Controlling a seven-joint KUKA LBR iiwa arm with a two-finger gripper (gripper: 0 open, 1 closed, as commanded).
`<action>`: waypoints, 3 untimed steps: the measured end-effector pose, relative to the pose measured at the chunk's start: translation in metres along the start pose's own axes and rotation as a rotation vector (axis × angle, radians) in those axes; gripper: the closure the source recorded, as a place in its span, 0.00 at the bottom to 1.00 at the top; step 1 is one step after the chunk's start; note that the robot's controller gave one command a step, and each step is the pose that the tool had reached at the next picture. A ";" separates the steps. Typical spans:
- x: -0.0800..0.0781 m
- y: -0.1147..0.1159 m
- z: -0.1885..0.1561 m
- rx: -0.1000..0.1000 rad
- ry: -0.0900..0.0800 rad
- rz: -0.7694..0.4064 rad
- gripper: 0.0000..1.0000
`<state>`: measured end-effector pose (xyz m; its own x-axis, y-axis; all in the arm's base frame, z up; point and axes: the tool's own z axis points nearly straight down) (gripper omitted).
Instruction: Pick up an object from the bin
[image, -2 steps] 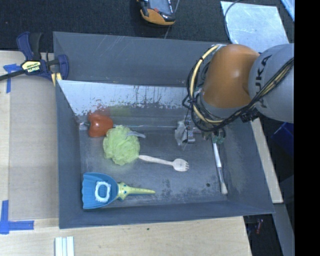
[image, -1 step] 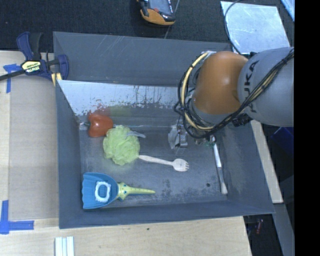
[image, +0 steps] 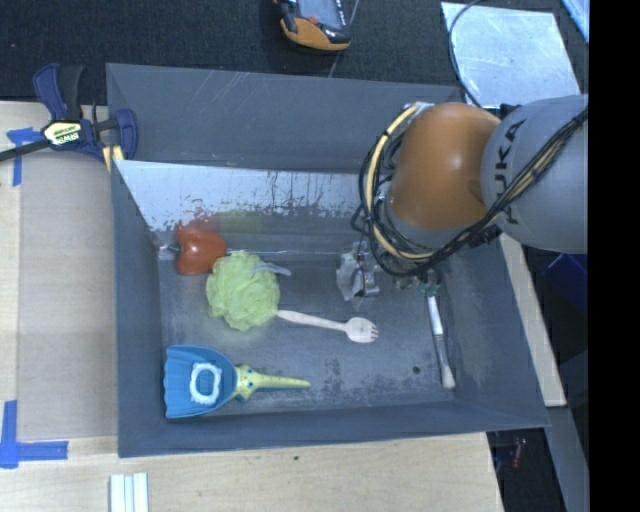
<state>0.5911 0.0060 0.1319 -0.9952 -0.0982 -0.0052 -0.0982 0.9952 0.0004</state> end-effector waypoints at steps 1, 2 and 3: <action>-0.020 0.092 0.057 -0.005 0.003 0.176 0.00; -0.020 0.087 0.055 -0.002 0.001 0.182 0.00; -0.026 0.096 0.059 -0.002 -0.004 -0.003 0.00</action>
Offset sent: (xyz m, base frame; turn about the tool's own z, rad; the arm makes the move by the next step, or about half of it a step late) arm 0.0000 0.0000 0.0000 0.0000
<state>0.6075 0.1044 0.0731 -0.9948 -0.1013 -0.0087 -0.1014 0.9948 0.0022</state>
